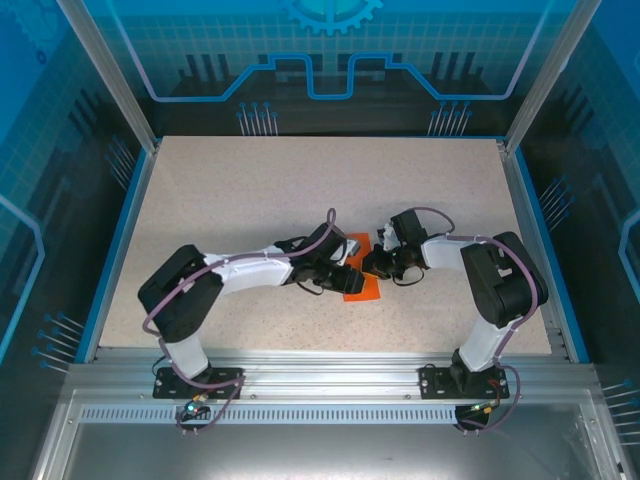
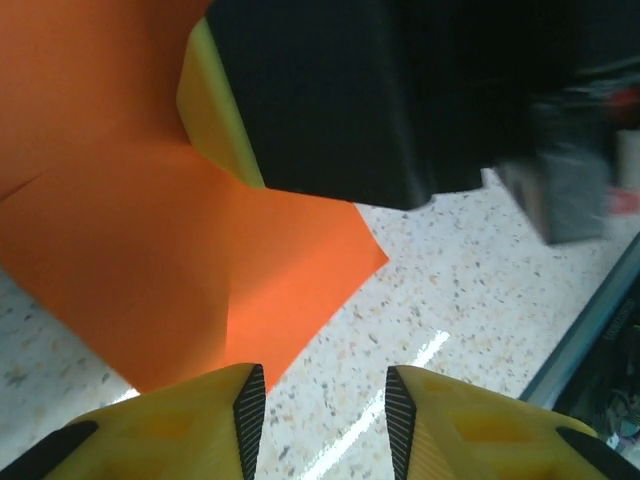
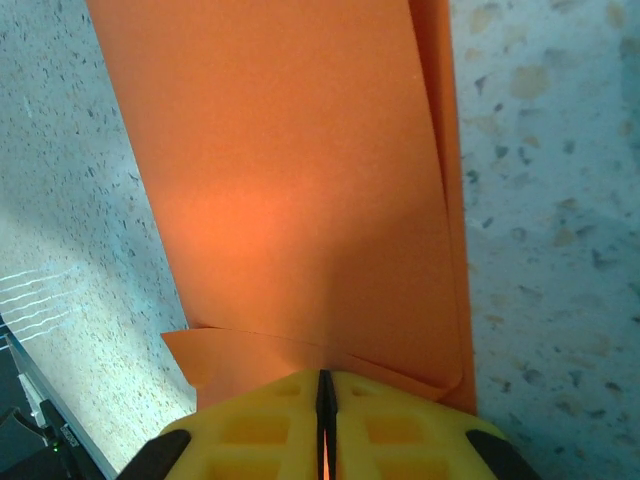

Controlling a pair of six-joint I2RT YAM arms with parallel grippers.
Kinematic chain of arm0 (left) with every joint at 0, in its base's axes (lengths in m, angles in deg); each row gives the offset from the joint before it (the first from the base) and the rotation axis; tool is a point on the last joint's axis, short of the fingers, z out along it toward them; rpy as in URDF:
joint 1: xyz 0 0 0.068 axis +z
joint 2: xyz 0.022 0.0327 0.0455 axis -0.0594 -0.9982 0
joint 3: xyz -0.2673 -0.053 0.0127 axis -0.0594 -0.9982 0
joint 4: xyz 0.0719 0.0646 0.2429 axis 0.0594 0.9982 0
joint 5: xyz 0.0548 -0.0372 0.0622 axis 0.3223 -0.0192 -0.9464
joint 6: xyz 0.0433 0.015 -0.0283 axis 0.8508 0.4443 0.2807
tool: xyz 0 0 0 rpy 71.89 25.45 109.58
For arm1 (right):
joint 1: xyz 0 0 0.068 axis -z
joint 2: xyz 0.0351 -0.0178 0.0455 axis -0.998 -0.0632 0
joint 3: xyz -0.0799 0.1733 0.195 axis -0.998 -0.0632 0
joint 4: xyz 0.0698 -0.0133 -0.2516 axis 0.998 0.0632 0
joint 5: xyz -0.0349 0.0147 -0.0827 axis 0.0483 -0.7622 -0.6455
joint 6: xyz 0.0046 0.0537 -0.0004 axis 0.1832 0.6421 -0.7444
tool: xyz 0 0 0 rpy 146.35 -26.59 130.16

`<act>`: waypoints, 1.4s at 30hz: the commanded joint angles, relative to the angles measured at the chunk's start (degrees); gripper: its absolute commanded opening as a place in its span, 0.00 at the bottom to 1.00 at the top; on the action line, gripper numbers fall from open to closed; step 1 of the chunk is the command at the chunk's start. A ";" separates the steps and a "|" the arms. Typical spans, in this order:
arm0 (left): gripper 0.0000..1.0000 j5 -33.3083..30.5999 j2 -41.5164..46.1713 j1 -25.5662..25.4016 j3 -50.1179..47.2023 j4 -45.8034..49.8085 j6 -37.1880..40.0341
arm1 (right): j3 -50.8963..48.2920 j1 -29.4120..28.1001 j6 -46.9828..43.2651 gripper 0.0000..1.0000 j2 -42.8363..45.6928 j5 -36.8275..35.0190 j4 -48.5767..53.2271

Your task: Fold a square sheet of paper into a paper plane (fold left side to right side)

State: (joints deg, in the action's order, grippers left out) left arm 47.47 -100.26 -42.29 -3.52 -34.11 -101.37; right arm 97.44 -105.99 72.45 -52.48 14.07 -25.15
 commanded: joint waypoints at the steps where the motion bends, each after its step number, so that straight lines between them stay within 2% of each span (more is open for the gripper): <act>1: 0.41 2.08 -3.55 -0.01 1.84 0.51 1.07 | -1.42 -0.60 -1.07 0.11 -1.45 -2.49 2.66; 11: 0.39 1.22 -5.04 -0.27 -2.82 1.31 0.31 | -2.02 -0.25 -2.51 0.10 4.18 1.20 0.90; 19: 0.33 -0.85 -4.47 -0.54 -3.77 2.37 0.41 | -4.54 -1.82 -2.27 0.05 9.75 4.30 1.62; 36: 0.24 -5.77 -4.64 -1.46 -3.34 6.09 1.14 | -2.38 -5.09 -0.68 0.05 2.21 2.22 2.40; 42: 0.23 -7.64 -5.34 -2.02 -3.04 7.69 1.40 | -1.82 -5.43 -1.70 0.05 1.21 -2.07 5.32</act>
State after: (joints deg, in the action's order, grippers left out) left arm 42.91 -104.41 -43.40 -5.03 -35.10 -101.33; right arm 94.75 -110.36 71.19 -49.88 15.58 -23.19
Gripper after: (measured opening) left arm 0.231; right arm 0.050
